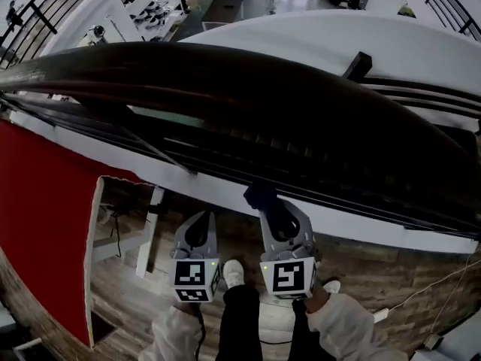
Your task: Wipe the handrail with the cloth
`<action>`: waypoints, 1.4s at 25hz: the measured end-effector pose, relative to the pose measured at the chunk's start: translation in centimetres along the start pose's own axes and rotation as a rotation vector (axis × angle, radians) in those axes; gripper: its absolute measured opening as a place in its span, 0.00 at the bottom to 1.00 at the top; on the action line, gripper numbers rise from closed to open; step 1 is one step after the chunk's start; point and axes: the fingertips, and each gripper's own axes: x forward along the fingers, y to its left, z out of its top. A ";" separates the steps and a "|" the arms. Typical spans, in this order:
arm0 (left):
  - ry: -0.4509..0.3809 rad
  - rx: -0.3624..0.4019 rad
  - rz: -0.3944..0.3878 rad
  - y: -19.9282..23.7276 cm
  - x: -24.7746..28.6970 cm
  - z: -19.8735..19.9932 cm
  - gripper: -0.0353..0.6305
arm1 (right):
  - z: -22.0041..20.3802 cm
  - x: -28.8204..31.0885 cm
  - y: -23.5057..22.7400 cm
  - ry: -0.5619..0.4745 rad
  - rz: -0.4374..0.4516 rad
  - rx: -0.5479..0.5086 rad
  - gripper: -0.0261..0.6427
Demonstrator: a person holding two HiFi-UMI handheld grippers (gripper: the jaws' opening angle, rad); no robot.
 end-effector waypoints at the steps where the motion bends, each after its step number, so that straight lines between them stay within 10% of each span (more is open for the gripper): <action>1: -0.006 -0.008 0.015 1.6 -0.1 -0.1 0.06 | 0.5 1.2 1.2 0.002 0.015 -0.001 0.19; 12: -0.055 -0.079 0.107 15.2 -0.3 -0.6 0.06 | 4.7 11.5 10.9 0.025 0.122 -0.055 0.19; 35: -0.038 -0.078 0.042 19.0 3.3 -0.4 0.06 | 5.1 26.3 15.6 0.140 0.114 -0.092 0.19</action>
